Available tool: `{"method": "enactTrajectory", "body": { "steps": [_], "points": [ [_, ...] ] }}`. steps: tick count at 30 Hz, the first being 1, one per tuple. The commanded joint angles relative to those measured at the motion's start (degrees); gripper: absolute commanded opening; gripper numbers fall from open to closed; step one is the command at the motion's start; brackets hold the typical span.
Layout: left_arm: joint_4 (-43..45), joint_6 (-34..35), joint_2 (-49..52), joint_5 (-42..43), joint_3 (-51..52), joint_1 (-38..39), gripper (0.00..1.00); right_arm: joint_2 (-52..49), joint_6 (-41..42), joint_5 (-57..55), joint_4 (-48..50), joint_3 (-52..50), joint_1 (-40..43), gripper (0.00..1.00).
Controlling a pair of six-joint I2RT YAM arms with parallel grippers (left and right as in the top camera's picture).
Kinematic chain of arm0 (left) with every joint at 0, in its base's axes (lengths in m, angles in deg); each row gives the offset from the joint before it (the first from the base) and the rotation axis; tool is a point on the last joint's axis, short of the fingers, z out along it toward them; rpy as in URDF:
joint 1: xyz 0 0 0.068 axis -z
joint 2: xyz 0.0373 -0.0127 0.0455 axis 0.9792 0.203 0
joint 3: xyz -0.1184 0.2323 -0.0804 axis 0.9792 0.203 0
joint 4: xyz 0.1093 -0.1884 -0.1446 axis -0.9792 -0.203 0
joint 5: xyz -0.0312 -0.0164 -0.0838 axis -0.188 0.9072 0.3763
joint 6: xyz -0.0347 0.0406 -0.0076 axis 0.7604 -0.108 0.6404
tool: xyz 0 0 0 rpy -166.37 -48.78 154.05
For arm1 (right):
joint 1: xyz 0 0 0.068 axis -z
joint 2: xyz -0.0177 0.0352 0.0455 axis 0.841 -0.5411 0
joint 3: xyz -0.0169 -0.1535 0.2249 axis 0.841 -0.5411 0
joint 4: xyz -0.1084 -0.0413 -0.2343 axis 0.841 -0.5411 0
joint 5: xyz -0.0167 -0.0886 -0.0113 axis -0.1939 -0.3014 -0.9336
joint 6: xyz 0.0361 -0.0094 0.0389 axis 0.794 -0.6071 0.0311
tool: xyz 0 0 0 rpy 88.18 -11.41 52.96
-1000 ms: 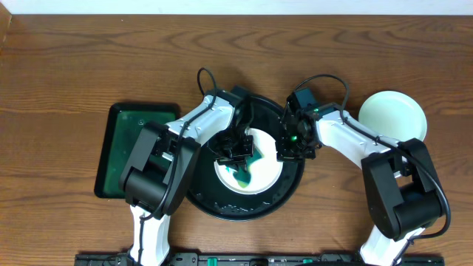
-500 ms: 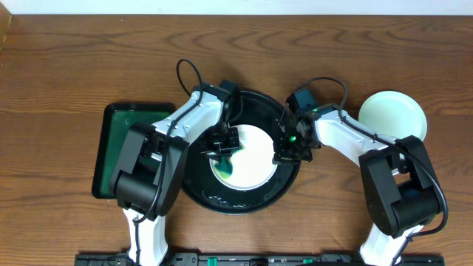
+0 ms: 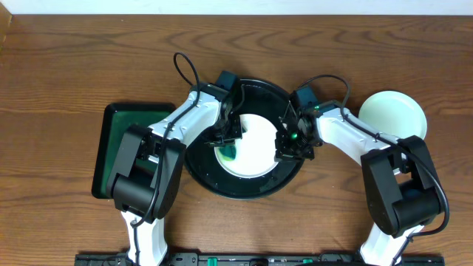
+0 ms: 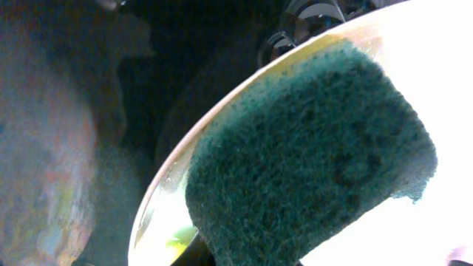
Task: Clean dirty plates on tray and stack at the side
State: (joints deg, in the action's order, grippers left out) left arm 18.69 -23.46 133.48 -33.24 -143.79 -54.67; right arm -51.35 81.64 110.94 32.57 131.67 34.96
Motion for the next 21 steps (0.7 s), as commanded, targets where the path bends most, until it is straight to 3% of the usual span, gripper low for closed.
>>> {"method": "enactTrajectory", "body": {
  "steps": [1,14,21],
  "points": [
    [5.18,-1.57,4.74,-9.25,-0.02,-2.47,0.07,-1.57,-1.9,-10.08,-2.27,-2.1,0.37,0.01],
    [6.21,-10.64,4.57,5.84,-4.37,4.09,0.07,-1.57,-1.75,-10.25,-2.29,-2.1,0.33,0.01],
    [6.67,-10.73,1.25,7.3,-5.03,5.53,0.07,-1.57,-1.79,-10.25,-2.54,-2.1,0.33,0.01]
  ]
}}
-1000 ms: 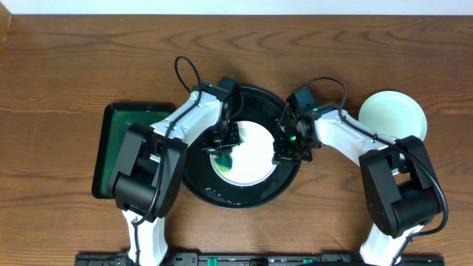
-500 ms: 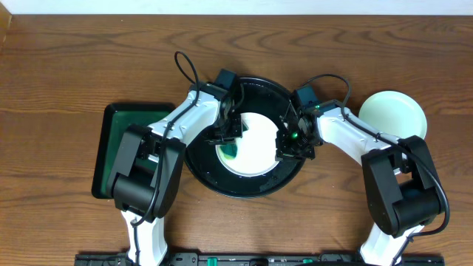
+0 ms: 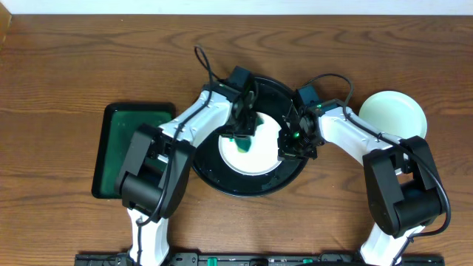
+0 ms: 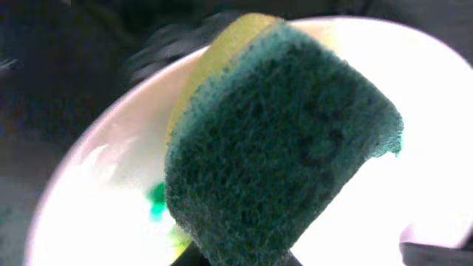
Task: Clean dirty plates on tray and stack at the side
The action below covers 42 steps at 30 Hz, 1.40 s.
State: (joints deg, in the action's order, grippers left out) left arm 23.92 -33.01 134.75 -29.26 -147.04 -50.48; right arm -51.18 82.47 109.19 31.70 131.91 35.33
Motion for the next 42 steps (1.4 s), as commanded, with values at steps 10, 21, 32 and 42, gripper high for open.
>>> {"method": "enactTrajectory", "body": {
  "steps": [10,21,32,42],
  "points": [
    [5.51,-1.16,-0.92,-1.44,-1.81,0.87,0.07,-1.75,-2.6,-8.48,-1.66,-2.34,-0.04,0.01],
    [-1.36,-3.54,-0.92,-25.4,-1.81,-3.54,0.07,-1.75,-2.8,-8.48,-2.32,-2.34,-0.26,0.01],
    [-13.29,-5.16,-0.92,-18.49,-1.29,-6.36,0.07,-1.75,-2.8,-8.48,-2.25,-2.34,-0.26,0.01],
    [-12.33,-7.8,2.29,-3.37,0.26,0.2,0.07,-1.75,-2.8,-8.44,-2.32,-2.34,-0.26,0.01]
  ]
}}
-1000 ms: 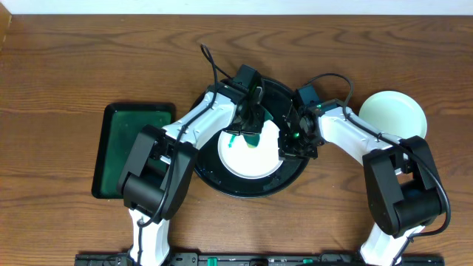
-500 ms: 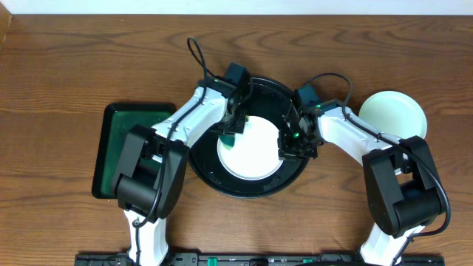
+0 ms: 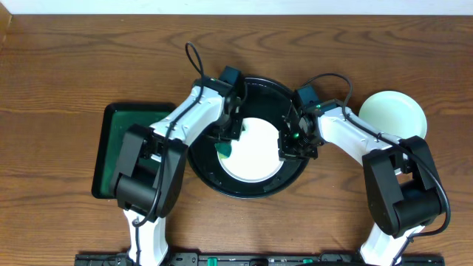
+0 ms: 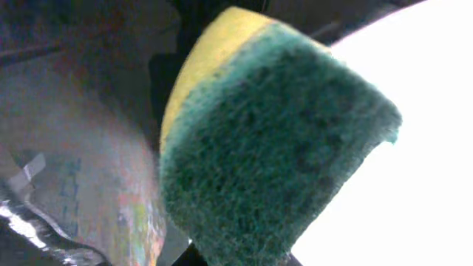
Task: Clean dirty plates on tray and stack at the side
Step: 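Rub the sponge around the plate surface with the left gripper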
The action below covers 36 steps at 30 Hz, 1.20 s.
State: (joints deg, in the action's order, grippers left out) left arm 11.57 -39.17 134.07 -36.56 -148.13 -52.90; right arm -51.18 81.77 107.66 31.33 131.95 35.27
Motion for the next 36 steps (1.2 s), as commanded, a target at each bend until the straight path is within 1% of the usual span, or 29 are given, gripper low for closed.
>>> {"method": "enactTrajectory", "body": {
  "steps": [1,5,9,10,14,17,19,22,24,31,32,36],
  "points": [
    [0.42,-1.62,3.91,4.72,1.36,3.5,0.07,-1.75,-2.1,-6.91,-1.99,-2.38,-0.2,0.01],
    [1.7,-0.98,7.76,9.05,1.33,6.6,0.07,-1.75,-2.16,-6.95,-2.58,-2.38,-0.2,0.01],
    [2.69,-1.03,8.52,13.84,1.33,8.09,0.07,-1.75,-2.6,-6.93,-3.02,-2.38,-0.2,0.01],
    [3.26,-1.11,8.5,15.91,1.33,8.2,0.07,-1.75,-2.6,-6.93,-3.04,-2.38,-0.2,0.01],
    [6.32,-4.11,8.5,28.76,1.33,8.17,0.07,-1.75,-2.58,-6.93,-3.04,-2.38,-0.2,0.01],
    [8.81,-4.28,8.5,34.67,1.33,8.17,0.07,-1.75,-2.58,-6.93,-3.21,-2.38,-0.2,0.01],
    [10.01,-4.26,8.5,36.22,1.33,8.17,0.07,-1.75,-2.6,-6.93,-3.37,-2.38,-0.2,0.01],
    [10.71,-4.22,8.5,35.98,1.33,8.02,0.07,-1.75,-2.82,-6.93,-3.41,-2.38,-0.2,0.01],
    [10.71,-3.06,8.5,32.83,1.33,7.58,0.07,-1.75,-2.97,-6.93,-3.41,-2.38,-0.2,0.01],
    [7.8,8.85,8.5,8.68,1.33,3.69,0.07,-1.75,-2.97,-6.93,-3.43,-2.38,-0.2,0.01],
    [6.67,11.47,8.5,3.89,1.33,2.71,0.07,-1.75,-2.95,-6.95,-3.41,-2.38,-0.2,0.01],
    [3.78,15.32,8.5,-6.6,1.31,0.07,0.08,-1.75,-2.97,-6.95,-3.41,-2.38,-0.2,0.01]
  ]
}}
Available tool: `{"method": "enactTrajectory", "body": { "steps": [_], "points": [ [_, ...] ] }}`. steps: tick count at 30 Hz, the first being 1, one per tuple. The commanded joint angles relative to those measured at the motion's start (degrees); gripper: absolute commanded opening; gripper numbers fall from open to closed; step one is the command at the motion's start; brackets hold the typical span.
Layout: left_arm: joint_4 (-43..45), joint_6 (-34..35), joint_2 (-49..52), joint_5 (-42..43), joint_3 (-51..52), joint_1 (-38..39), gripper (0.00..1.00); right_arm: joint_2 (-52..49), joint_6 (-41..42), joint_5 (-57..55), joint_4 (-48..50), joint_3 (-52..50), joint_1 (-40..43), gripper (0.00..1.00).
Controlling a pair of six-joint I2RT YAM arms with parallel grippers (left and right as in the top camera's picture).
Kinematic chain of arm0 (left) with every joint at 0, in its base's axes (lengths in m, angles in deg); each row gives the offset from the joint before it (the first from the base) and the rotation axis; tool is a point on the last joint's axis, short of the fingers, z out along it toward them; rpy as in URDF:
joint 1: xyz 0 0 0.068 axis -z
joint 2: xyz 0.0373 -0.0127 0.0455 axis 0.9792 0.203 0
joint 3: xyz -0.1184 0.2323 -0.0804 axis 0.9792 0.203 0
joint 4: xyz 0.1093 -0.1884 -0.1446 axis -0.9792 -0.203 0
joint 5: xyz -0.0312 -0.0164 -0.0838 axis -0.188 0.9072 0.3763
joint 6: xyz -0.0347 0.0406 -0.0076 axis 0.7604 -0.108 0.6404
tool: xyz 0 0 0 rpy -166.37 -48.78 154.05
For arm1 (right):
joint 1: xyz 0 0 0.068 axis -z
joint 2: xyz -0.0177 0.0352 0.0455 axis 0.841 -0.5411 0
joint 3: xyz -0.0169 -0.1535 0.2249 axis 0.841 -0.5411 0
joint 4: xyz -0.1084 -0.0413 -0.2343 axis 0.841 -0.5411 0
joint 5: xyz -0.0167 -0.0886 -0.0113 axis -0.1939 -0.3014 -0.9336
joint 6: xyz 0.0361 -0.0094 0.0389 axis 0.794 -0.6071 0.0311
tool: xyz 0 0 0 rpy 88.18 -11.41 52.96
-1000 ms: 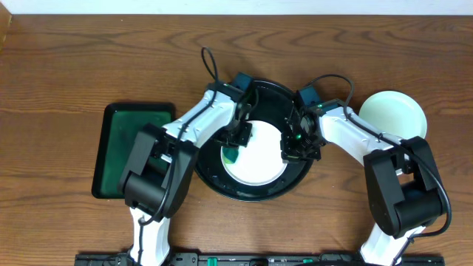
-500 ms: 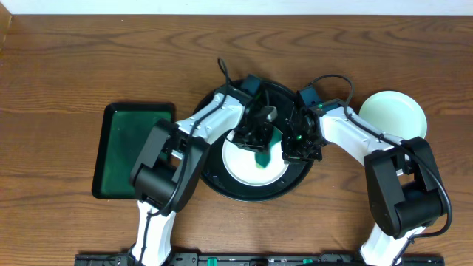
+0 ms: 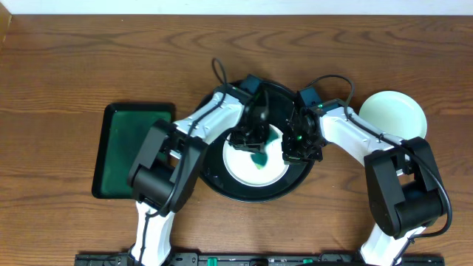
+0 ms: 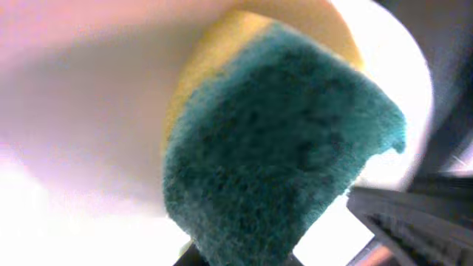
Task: Clean dirty plates on tray and stack at the side
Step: 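Rub the sponge around the plate surface with the left gripper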
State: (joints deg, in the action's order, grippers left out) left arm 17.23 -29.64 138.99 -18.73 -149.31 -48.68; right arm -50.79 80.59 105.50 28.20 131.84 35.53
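A white plate (image 3: 244,164) lies in the round black tray (image 3: 222,185) at mid-table. My left gripper (image 3: 260,145) is over the plate's right part, shut on a green and yellow sponge (image 4: 281,140), seen from overhead as sponge (image 3: 264,148) against the plate. My right gripper (image 3: 298,148) is at the plate's right rim; its jaws are hidden under the wrist, so their state and any hold on the rim cannot be told. A second white plate (image 3: 393,114) lies on the table at the far right.
A rectangular green tray (image 3: 129,148) sits to the left of the black tray. Cables loop from both wrists above the black tray's far rim. Wooden table all around.
My left gripper and sponge have moved from the plate's left edge to its right part, close to the right gripper. The right gripper has stayed at the rim.
The sponge was first on the plate's left side, then at its upper middle, then back at the left edge, and now on the right part. All the while my right gripper stayed at the plate's right rim.
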Motion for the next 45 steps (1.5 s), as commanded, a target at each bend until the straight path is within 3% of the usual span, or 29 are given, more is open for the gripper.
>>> {"method": "enactTrajectory", "body": {
  "steps": [1,10,17,31,36,40,45],
  "points": [
    [-2.73,6.64,3.58,-26.88,2.45,-4.7,0.07,-2.14,-1.79,-4.79,-0.28,-2.27,-0.46,0.01],
    [-7.23,7.02,3.58,-36.54,2.45,-7.08,0.07,-2.14,-1.77,-4.81,-0.17,-2.27,-0.44,0.01],
    [-13.68,12.28,3.56,-46.73,2.45,-7.04,0.07,-2.14,-1.75,-4.9,-0.24,-2.27,-0.35,0.01],
    [-12.61,18.47,3.34,-54.51,-0.33,-7.04,0.07,-2.14,-1.77,-4.98,-0.33,-2.27,-0.35,0.01],
    [-15.72,16.13,3.34,-51.95,-0.55,-7.04,0.07,-2.14,-1.77,-4.98,-0.57,-2.27,-0.35,0.01],
    [-20.2,11.17,3.34,-42.99,-0.5,-7.04,0.07,-2.14,-1.77,-4.98,-0.42,-2.27,-0.35,0.01],
    [-20.52,-3.32,3.34,-26.67,-0.5,-6.05,0.07,-2.14,-1.77,-4.98,-0.55,-2.27,-0.35,0.01]
  ]
}}
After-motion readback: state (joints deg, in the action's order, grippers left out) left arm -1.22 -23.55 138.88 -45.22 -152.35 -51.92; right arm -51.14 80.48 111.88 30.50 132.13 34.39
